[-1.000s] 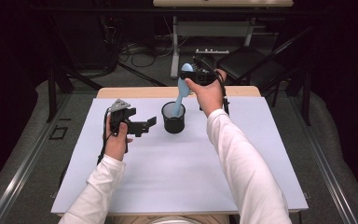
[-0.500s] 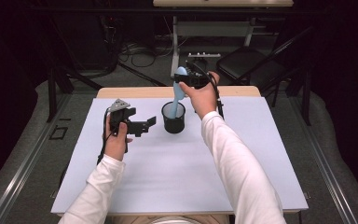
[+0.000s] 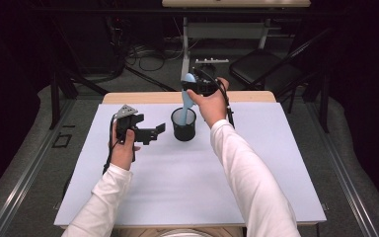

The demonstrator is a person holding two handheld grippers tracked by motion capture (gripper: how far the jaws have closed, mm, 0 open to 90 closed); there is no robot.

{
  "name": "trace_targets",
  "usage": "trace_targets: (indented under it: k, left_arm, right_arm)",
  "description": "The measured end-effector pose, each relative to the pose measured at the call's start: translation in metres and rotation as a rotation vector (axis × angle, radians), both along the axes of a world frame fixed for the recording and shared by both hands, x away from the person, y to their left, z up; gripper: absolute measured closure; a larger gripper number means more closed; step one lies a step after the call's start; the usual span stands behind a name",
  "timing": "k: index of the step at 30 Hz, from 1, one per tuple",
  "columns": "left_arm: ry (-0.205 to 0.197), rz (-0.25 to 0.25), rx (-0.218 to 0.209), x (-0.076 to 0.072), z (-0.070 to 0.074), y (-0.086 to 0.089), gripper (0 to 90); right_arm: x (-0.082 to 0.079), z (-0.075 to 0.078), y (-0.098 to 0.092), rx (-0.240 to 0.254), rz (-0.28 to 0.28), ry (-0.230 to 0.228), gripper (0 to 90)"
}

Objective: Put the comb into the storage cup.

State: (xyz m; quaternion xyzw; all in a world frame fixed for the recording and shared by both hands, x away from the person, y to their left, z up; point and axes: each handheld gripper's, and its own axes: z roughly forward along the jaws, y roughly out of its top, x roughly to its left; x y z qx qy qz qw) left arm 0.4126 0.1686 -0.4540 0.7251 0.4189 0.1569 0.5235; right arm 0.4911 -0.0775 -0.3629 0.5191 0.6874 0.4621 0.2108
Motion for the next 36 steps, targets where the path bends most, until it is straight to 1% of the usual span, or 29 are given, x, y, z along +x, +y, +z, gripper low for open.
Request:
trace_targets:
  k: [11,18,23,29,36]
  left_arm:
    - [0.004,0.002,-0.005,0.000,0.000,0.000,0.7]
    - [0.003,0.004,-0.004,0.000,0.000,0.002,0.7]
    - [0.002,0.007,-0.013,0.001,0.000,0.003,0.7]
    - [0.002,0.008,-0.013,0.001,0.000,0.003,0.7]
    - [0.003,0.011,-0.010,0.001,0.000,0.004,0.7]
  right_arm:
    - [0.001,-0.007,0.003,-0.019,0.003,-0.001,49.5]
    - [0.003,-0.014,0.007,-0.050,0.011,-0.003,49.4]
    - [0.005,-0.018,0.011,-0.077,0.020,-0.002,49.3]
    - [0.005,-0.024,0.016,-0.098,0.029,-0.009,49.3]
    - [0.009,-0.030,0.016,-0.116,0.024,-0.003,49.2]
